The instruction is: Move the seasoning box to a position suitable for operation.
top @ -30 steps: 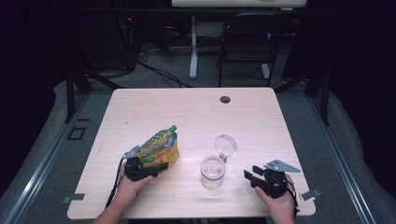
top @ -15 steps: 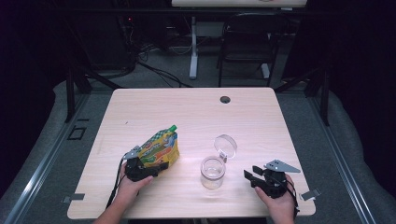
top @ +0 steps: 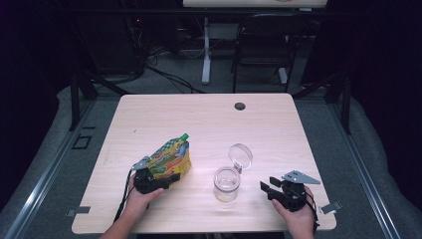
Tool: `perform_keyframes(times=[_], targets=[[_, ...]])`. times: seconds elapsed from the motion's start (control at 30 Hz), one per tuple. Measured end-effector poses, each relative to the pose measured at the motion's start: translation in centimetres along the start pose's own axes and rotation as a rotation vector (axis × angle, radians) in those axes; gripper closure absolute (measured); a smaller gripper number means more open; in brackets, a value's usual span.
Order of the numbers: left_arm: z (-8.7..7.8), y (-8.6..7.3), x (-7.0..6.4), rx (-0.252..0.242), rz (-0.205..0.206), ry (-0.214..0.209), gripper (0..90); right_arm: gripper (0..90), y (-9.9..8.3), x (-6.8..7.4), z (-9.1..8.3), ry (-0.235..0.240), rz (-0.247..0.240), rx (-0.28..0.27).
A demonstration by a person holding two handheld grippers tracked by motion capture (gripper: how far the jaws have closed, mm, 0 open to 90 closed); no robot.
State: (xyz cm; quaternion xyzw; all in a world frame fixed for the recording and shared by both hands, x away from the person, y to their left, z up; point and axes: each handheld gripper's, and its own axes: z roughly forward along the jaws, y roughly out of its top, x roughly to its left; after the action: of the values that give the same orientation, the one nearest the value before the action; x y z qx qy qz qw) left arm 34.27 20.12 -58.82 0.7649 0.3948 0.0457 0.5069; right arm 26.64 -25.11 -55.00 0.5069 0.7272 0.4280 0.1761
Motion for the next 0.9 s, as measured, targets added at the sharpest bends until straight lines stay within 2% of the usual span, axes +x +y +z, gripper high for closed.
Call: perform_keyframes(times=[0.23,0.47,0.63,0.9], targets=[[-0.01,-0.01,-0.06,0.001,-0.001,-0.004,40.4,54.4,-0.01,0.03,0.01,0.001,-0.003,0.000],[-0.06,-0.09,-0.13,-0.013,0.001,0.009,43.4,54.4,-0.03,0.09,0.12,0.003,-0.002,-0.002],[-0.11,-0.05,-0.28,-0.014,0.018,0.021,45.9,54.4,-0.06,0.06,0.17,0.002,0.001,0.000],[-0.26,0.10,-0.33,-0.008,0.022,0.038,47.4,54.4,-0.07,-0.03,0.13,0.000,-0.001,0.006]])
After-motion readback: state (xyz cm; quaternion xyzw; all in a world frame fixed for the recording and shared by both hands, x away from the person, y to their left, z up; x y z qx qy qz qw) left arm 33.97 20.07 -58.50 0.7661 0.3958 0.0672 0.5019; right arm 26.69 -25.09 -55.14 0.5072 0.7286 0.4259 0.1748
